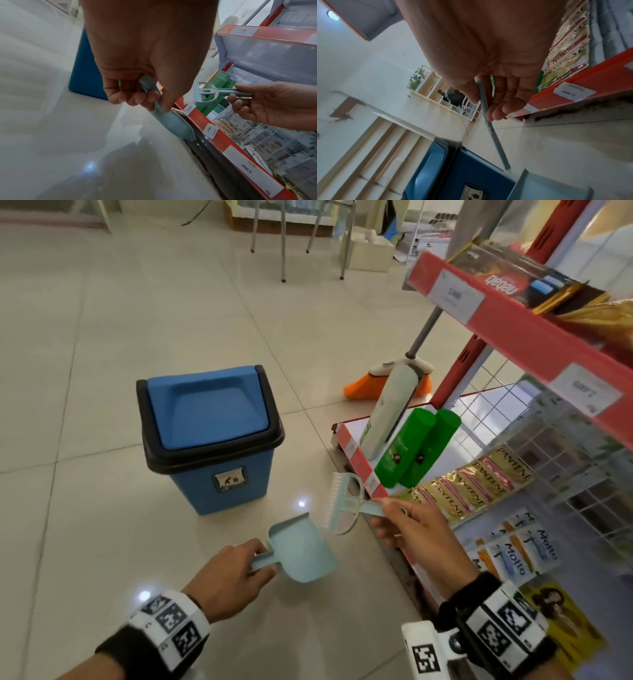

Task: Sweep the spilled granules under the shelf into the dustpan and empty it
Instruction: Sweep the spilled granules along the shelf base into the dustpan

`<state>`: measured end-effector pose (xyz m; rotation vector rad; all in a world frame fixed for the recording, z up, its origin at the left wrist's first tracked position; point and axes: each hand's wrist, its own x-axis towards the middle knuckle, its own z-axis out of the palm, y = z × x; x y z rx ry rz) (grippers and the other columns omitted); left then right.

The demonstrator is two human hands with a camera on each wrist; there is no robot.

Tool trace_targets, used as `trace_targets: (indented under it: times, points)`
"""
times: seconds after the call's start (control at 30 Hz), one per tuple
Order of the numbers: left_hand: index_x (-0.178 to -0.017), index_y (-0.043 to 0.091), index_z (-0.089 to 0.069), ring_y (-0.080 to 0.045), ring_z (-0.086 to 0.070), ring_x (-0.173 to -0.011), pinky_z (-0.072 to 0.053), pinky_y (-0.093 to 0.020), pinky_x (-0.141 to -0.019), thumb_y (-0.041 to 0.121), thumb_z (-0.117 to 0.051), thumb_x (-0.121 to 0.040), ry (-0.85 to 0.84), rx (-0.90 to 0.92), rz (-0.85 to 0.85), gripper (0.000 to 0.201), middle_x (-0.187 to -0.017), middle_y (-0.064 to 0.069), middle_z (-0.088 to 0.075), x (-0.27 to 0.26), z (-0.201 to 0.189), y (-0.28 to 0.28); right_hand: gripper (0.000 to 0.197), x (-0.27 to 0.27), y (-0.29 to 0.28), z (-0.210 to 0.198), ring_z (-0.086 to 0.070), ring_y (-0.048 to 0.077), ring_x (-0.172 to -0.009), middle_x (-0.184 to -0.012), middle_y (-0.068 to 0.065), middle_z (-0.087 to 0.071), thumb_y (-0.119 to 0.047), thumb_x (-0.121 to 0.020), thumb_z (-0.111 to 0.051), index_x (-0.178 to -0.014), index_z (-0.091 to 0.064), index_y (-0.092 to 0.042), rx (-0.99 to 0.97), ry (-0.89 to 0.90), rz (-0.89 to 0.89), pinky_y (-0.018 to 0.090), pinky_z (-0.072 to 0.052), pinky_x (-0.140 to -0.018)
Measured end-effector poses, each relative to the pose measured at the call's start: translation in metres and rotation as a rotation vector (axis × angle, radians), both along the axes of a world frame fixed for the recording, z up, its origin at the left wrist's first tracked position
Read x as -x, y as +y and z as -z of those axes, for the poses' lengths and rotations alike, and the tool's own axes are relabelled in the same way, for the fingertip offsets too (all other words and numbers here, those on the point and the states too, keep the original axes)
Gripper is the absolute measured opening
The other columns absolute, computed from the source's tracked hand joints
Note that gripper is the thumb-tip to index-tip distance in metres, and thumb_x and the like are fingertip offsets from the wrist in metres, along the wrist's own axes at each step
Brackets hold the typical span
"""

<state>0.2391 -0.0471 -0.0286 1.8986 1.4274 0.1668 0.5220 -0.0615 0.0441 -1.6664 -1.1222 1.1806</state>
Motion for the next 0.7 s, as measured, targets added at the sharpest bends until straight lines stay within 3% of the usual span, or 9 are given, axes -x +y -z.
trace_targets:
  times: [0.1,0.17,0.23,0.27,0.3,0.37,0.47,0.6,0.7]
  points:
    - [-0.085,0.031,-0.050,-0.009,-0.053,-0.060,-0.034,-0.019,-0.053,0.047,-0.052,-0.094,-0.057,0.023,-0.007,0.018,-0.070,0.007,-0.059,-0.002,0.015,0.012,0.021,0.001,0.014,0.013,-0.063,0.004,-0.068,-0.078,0.000,-0.073,-0.028,-0.098,-0.057,-0.110,-0.073,-0.030,-0.020,-0.196,-0.019,0.013,-0.048,-0.059]
    - [-0.085,0.032,-0.053,-0.011,-0.053,-0.062,-0.036,-0.021,-0.055,0.048,-0.049,-0.095,-0.092,0.023,-0.002,0.020,-0.071,0.005,-0.060,-0.004,0.028,0.020,0.025,0.002,0.028,0.023,-0.054,-0.004,-0.057,-0.066,-0.008,-0.068,-0.025,-0.097,-0.057,-0.118,-0.071,-0.027,-0.049,-0.373,-0.071,0.007,-0.040,-0.055]
    - [-0.089,0.029,-0.059,-0.010,-0.055,-0.062,-0.039,-0.023,-0.057,0.048,-0.048,-0.096,-0.130,0.015,0.004,0.023,-0.071,0.005,-0.062,-0.004,0.040,0.031,0.028,0.005,0.045,0.032,-0.053,-0.010,-0.059,-0.059,-0.019,-0.061,-0.022,-0.097,-0.055,-0.122,-0.069,-0.020,-0.064,-0.538,-0.118,0.005,-0.038,-0.055]
    - [-0.090,0.028,-0.060,-0.010,-0.056,-0.062,-0.040,-0.024,-0.057,0.047,-0.048,-0.096,-0.152,0.019,0.008,0.024,-0.070,0.005,-0.063,-0.004,0.046,0.036,0.029,0.007,0.054,0.037,-0.055,-0.008,-0.066,-0.068,-0.017,-0.063,-0.022,-0.098,-0.054,-0.122,-0.069,-0.017,-0.065,-0.615,-0.140,0.007,-0.039,-0.060]
    - [-0.090,0.027,-0.061,-0.010,-0.057,-0.063,-0.042,-0.025,-0.059,0.046,-0.048,-0.096,-0.167,0.021,0.019,0.025,-0.070,0.005,-0.064,-0.005,0.054,0.042,0.028,0.008,0.062,0.045,-0.057,-0.002,-0.074,-0.080,-0.006,-0.067,-0.022,-0.098,-0.053,-0.119,-0.071,-0.016,-0.074,-0.701,-0.152,0.012,-0.040,-0.065]
    - [-0.091,0.027,-0.062,-0.008,-0.061,-0.064,-0.048,-0.028,-0.063,0.046,-0.048,-0.096,-0.184,0.024,0.014,0.024,-0.074,0.005,-0.067,-0.007,0.059,0.048,0.024,0.014,0.075,0.055,-0.055,0.017,-0.079,-0.086,0.008,-0.064,-0.022,-0.097,-0.053,-0.105,-0.074,-0.015,-0.097,-0.843,-0.179,0.029,-0.040,-0.070]
    - [-0.089,0.030,-0.061,-0.006,-0.062,-0.063,-0.052,-0.032,-0.066,0.046,-0.049,-0.096,-0.207,0.048,-0.021,0.021,-0.073,0.003,-0.069,-0.014,0.069,0.053,0.022,0.023,0.092,0.073,-0.054,0.024,-0.082,-0.089,0.008,-0.058,-0.022,-0.096,-0.050,-0.098,-0.070,-0.012,-0.102,-0.963,-0.213,0.031,-0.042,-0.070]
    - [-0.088,0.028,-0.061,-0.003,-0.062,-0.063,-0.049,-0.026,-0.061,0.053,-0.045,-0.092,-0.239,0.106,-0.042,0.030,-0.068,0.004,-0.067,-0.019,0.076,0.052,0.023,0.032,0.110,0.094,-0.059,0.028,-0.082,-0.091,0.009,-0.061,-0.021,-0.097,-0.047,-0.112,-0.065,-0.017,-0.134,-1.073,-0.206,0.030,-0.039,-0.066]
    - [-0.093,0.032,-0.060,-0.002,-0.063,-0.066,-0.053,-0.030,-0.067,0.052,-0.048,-0.093,-0.236,0.114,-0.044,0.024,-0.073,0.008,-0.070,-0.017,0.077,0.055,0.025,0.036,0.127,0.102,-0.062,0.032,-0.084,-0.094,0.012,-0.063,-0.018,-0.099,-0.044,-0.118,-0.060,-0.017,-0.106,-1.128,-0.206,0.036,-0.049,-0.071]
